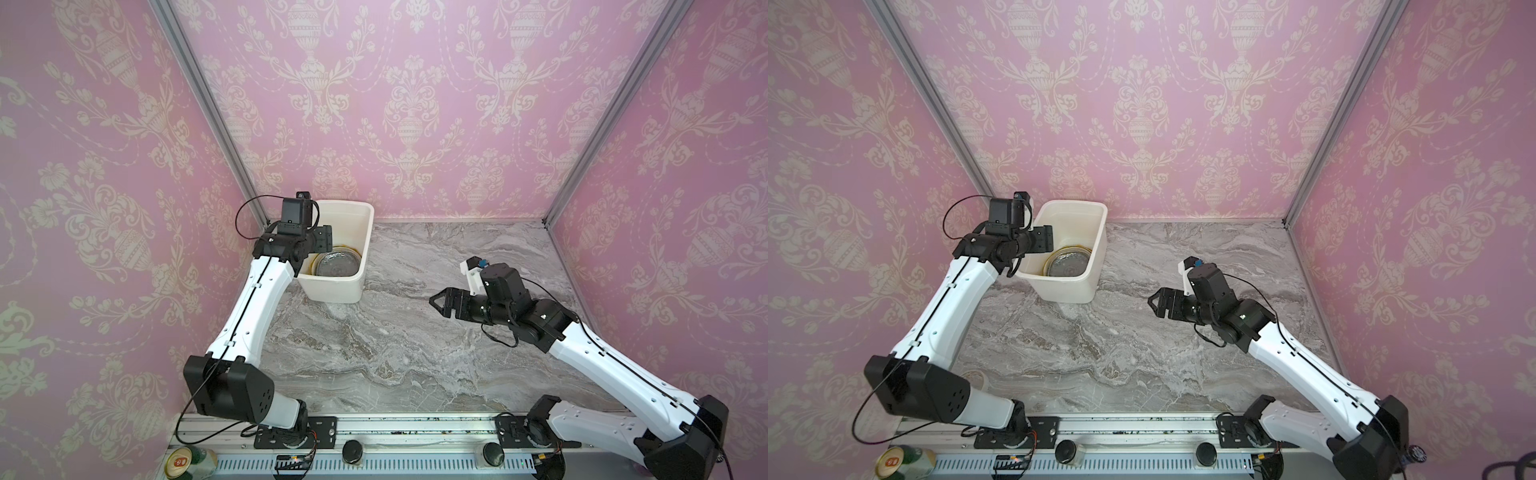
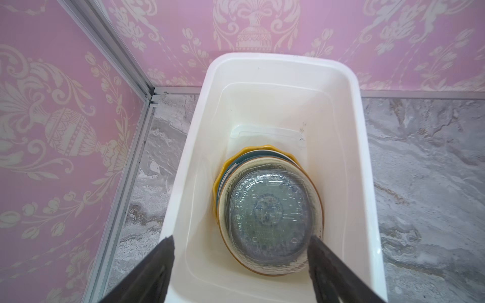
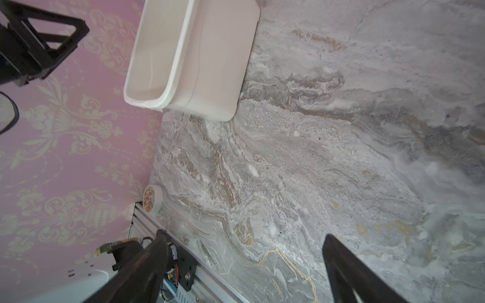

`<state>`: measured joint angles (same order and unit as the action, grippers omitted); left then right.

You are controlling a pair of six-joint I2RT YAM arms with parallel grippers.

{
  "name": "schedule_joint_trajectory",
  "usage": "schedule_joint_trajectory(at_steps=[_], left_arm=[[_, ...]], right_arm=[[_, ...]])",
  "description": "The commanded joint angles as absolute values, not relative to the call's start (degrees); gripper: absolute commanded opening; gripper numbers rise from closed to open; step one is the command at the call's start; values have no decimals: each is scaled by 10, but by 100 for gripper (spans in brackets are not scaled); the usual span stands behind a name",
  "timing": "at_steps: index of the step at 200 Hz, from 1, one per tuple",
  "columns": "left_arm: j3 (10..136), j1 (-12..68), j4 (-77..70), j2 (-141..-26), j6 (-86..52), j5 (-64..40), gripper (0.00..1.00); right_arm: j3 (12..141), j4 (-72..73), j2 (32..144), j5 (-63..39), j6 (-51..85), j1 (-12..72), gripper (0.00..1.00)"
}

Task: Place the plates into the plastic bin on the countertop
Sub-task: Place the plate in the plastic bin.

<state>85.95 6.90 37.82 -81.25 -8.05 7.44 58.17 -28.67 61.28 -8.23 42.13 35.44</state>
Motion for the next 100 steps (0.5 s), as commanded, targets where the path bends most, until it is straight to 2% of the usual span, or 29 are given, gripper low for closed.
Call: schedule_joint_trajectory(at_steps=[1,17,57,78,100], left_arm=[[812,66,303,-755,-112,42,90],[782,65,276,-708,-111,60,99],[739,64,263,-639,-87,147,99],[736,42,296,-652,-92,191,99],[735,-8,328,-692,-125,185,99]], right_arm=[[601,-317,578,-22,402,329,100],[595,-305,554,1,403,306,100],[588,-305,507,44,404,275,100],[589,-321,497,34,406,274,100],[587,-331,494,-17,405,273,100]])
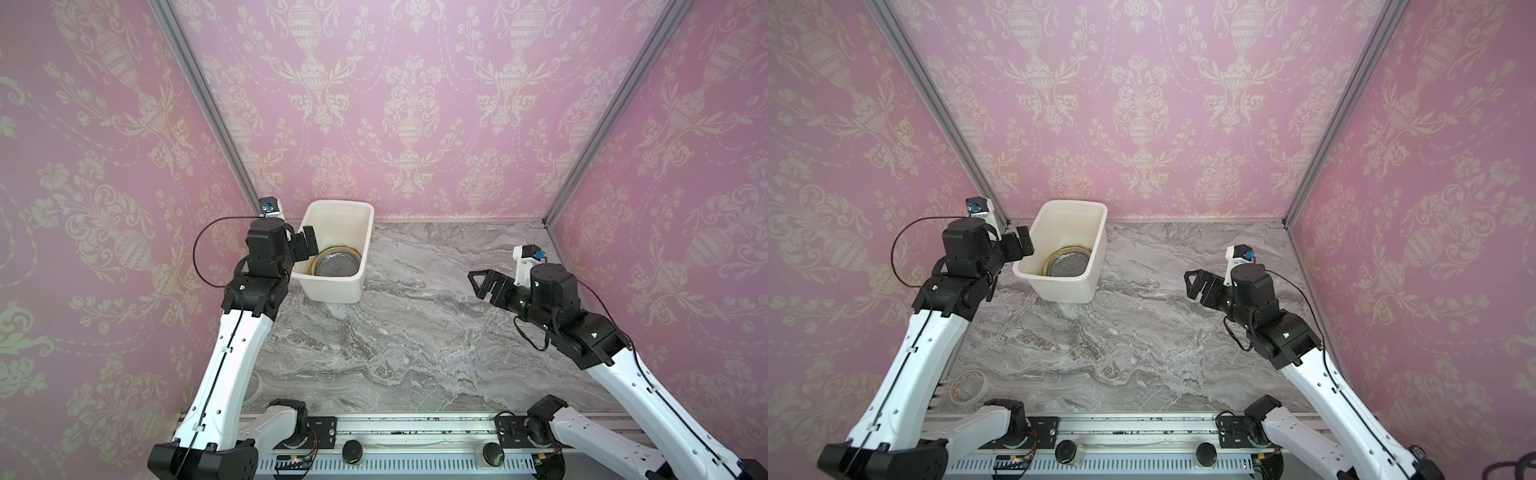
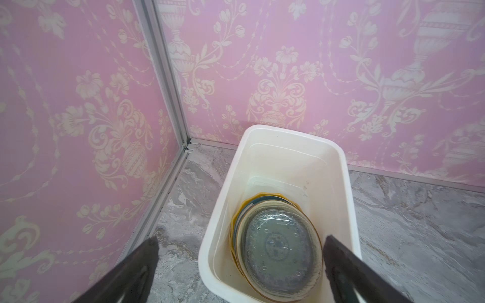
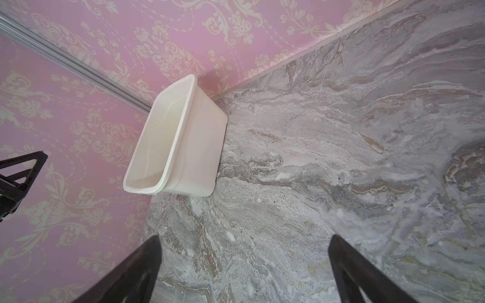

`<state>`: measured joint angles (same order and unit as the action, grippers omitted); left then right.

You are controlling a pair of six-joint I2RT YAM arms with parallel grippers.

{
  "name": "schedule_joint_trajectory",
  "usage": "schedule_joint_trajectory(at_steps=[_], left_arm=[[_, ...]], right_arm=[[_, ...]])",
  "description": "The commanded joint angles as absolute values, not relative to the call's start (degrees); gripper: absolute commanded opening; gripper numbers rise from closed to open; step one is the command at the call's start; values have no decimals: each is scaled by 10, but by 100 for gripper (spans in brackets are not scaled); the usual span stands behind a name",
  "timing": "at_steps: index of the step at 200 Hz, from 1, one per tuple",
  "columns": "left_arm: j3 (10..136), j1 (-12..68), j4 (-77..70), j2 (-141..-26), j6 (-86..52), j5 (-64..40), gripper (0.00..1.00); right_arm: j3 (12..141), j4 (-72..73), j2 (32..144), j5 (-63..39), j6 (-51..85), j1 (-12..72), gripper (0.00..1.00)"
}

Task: Place the plates into the plastic bin on the countertop
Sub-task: Place the plate in the plastic bin, then move the plastic bin to the center of the table.

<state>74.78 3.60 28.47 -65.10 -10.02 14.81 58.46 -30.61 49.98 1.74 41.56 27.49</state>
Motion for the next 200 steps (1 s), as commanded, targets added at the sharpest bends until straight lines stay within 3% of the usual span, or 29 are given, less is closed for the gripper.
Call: schedule_joint_trajectory(at_steps=[1,25,49,115,174,200], left_arm=[[734,-9,328,-694,-126,184,99],[722,-67,308,-743,-165,93,99],[737,-78,289,-800,-145,67,99],[798,-83,283,-923,-97,32,87],[819,-83,287,-973,-90,2,48],[817,-83,285,-981,-89,-14,37]], right_arm=[[586,-331,494,-20,404,273,100],[577,-322,496,-106,389,274,99],[567,-315,497,-161,394,274,97],[520,-278,492,-195,408,273,96],[493,-240,518,-211,415,274,96],[489,-223,528,-214,424,273,96]])
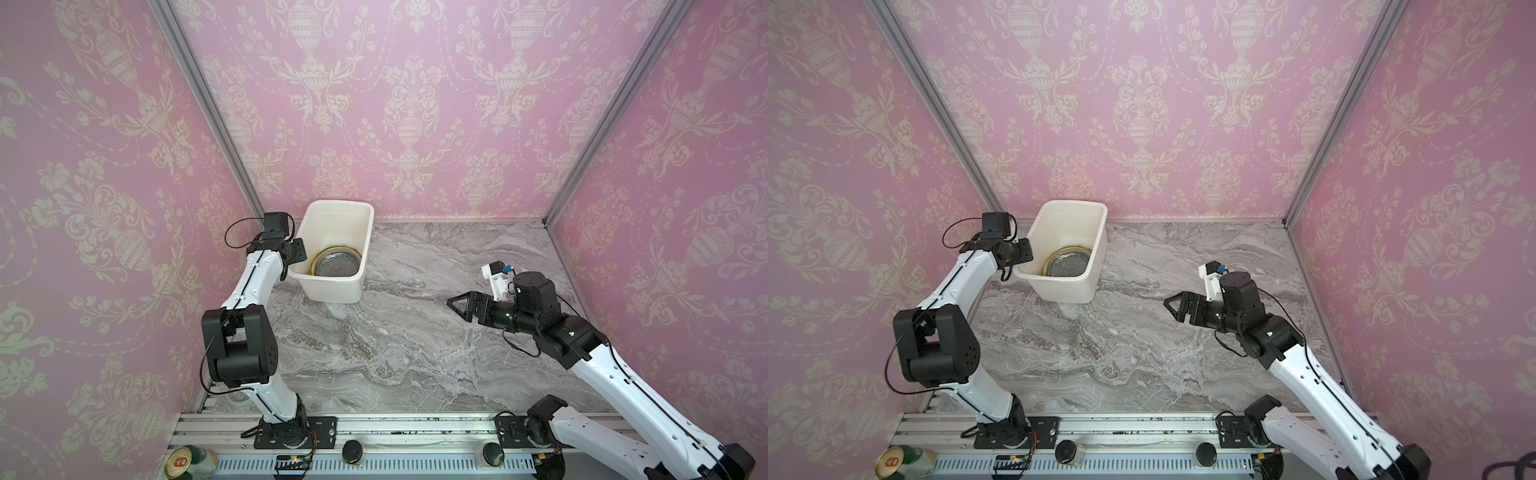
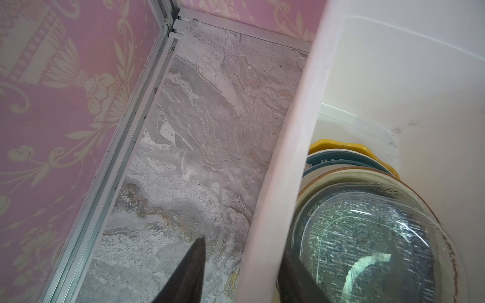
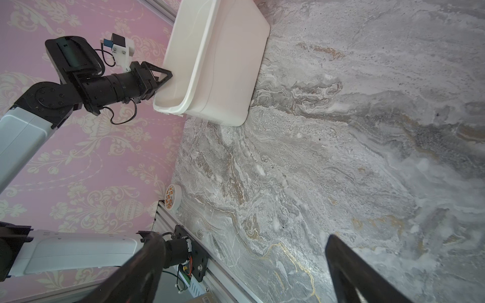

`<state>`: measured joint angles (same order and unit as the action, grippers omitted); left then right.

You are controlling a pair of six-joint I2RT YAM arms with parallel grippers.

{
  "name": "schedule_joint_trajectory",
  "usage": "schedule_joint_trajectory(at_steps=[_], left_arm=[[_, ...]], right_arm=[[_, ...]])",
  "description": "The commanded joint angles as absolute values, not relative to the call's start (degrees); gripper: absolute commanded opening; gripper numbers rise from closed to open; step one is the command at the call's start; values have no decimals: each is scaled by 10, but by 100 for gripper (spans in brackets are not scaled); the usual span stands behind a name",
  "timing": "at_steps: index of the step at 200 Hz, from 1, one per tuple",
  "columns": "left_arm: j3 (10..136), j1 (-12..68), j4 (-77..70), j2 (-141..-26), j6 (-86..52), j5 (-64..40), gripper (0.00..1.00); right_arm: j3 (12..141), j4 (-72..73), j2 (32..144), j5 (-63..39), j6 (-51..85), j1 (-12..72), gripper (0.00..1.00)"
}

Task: Place the plates into the plastic bin on the countertop
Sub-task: Move the plastic bin to the center of the table.

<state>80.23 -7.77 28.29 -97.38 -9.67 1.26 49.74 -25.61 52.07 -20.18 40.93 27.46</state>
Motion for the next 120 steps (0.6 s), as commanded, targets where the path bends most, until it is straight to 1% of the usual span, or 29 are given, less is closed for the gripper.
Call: schedule_joint_trajectory(at_steps=[1,24,57,71,94,120], left_arm=[[817,-83,285,-981,-89,-15,36],[818,-82,292,-986,-88,-28,23],[806,-80,299,-980,-93,-56,15],[796,-78,299,-974,-97,-69,10],[781,-64,303,-964,-103,-81,6],[772,-18,318,-947,-107,-69,5]], right_arm=[[489,-223,529,-214,424,273,96],[490,-219,536,-216,429,274,95],[488,-226,532,-207,436,274,95],[484,-230,527,-199,439,273,94],[478,-233,516,-189,447,274,94],[478,-245,507,-179,448,274,94]])
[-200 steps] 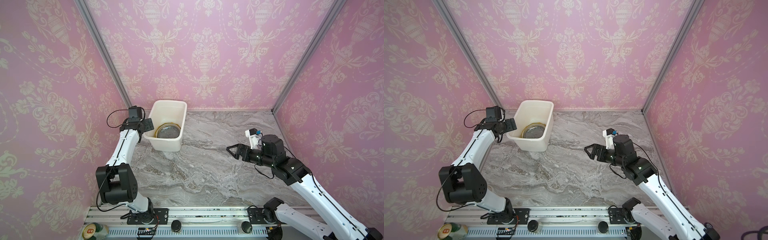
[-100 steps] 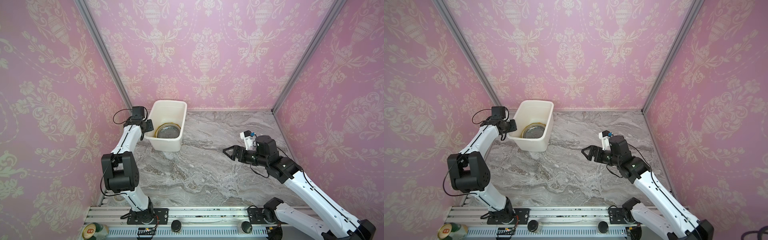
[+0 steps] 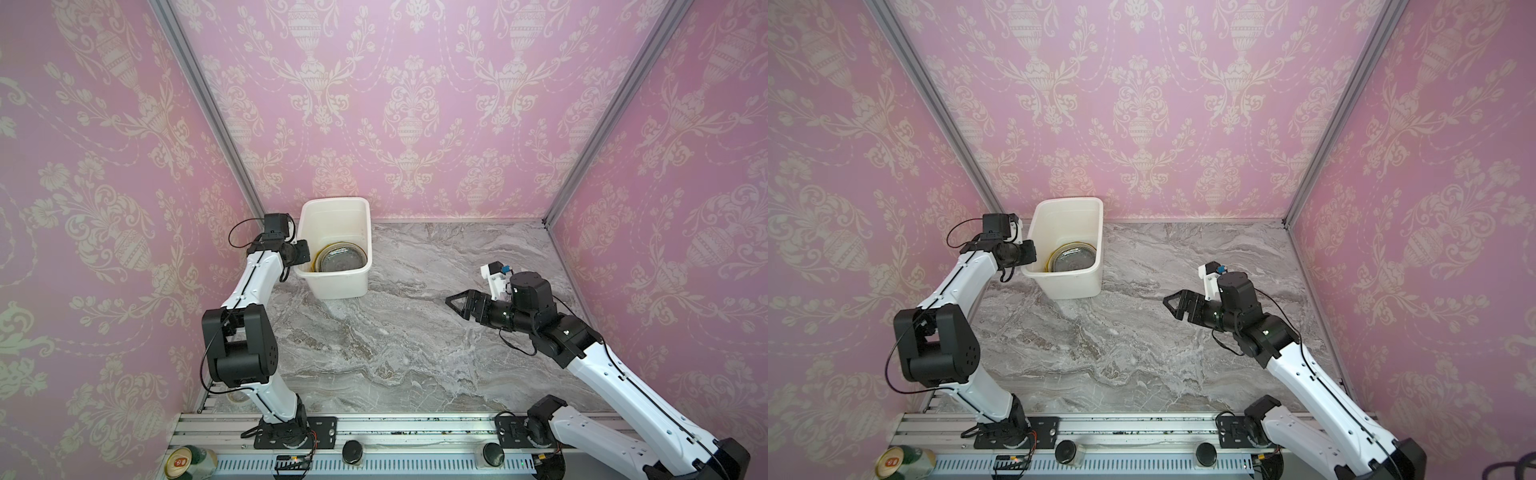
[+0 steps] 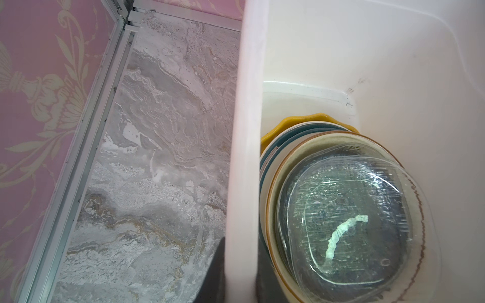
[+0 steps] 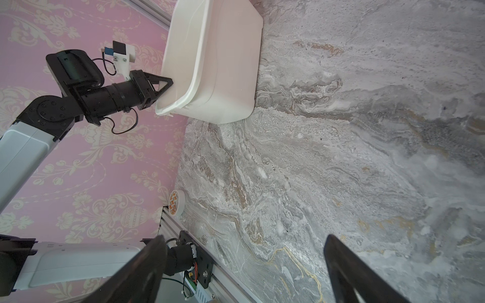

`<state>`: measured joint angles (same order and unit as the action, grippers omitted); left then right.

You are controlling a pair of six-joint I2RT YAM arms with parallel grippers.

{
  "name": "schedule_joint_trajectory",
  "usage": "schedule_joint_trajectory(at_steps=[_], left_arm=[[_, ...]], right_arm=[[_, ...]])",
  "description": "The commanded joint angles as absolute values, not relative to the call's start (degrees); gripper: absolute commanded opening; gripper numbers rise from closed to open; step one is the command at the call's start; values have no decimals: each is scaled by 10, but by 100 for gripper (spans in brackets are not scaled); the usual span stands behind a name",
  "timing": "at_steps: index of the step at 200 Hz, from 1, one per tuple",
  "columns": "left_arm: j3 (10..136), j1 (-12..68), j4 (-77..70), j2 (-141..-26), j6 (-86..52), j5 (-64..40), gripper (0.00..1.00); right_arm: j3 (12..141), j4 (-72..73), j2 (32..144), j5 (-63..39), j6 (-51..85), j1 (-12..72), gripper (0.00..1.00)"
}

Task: Place the plates into the plastic bin on the countertop
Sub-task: Move the plastic bin to the center of the table.

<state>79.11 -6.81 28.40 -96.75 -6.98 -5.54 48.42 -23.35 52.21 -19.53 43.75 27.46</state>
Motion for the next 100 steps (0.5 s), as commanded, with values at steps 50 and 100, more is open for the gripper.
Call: schedule_joint_trajectory(at_steps=[50,100], left_arm=[[731,81,343,-902,-189,-59,2],[680,152,352,-842,-246,-96,0]], right_arm=[[483,-272,487,-140,461,274,94],[478,-298,455,-99,469,274,94]])
